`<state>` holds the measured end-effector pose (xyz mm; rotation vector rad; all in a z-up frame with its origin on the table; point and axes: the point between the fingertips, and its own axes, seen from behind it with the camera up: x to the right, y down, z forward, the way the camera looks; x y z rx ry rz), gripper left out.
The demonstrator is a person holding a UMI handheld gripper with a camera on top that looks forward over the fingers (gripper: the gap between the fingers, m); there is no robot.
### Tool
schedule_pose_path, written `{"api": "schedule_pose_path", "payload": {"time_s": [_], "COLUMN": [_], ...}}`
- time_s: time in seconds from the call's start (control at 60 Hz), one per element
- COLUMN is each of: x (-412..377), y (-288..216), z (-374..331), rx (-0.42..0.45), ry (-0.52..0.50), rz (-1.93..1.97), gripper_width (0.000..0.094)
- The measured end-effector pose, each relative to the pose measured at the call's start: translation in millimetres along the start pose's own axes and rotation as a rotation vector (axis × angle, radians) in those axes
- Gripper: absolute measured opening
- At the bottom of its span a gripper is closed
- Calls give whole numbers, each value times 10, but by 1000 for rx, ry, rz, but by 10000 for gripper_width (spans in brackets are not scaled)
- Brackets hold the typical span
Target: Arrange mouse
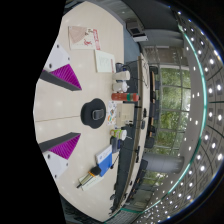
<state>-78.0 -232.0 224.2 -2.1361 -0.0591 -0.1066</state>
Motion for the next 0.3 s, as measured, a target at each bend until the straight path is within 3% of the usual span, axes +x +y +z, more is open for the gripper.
{"api": "schedule_pose_path", "payload": {"time_s": [0.3], "x": [-98], "y": [-67], "z": [-288], "rx": [35], "ry": [-9], "rz": [-6], "gripper_width": [856]}}
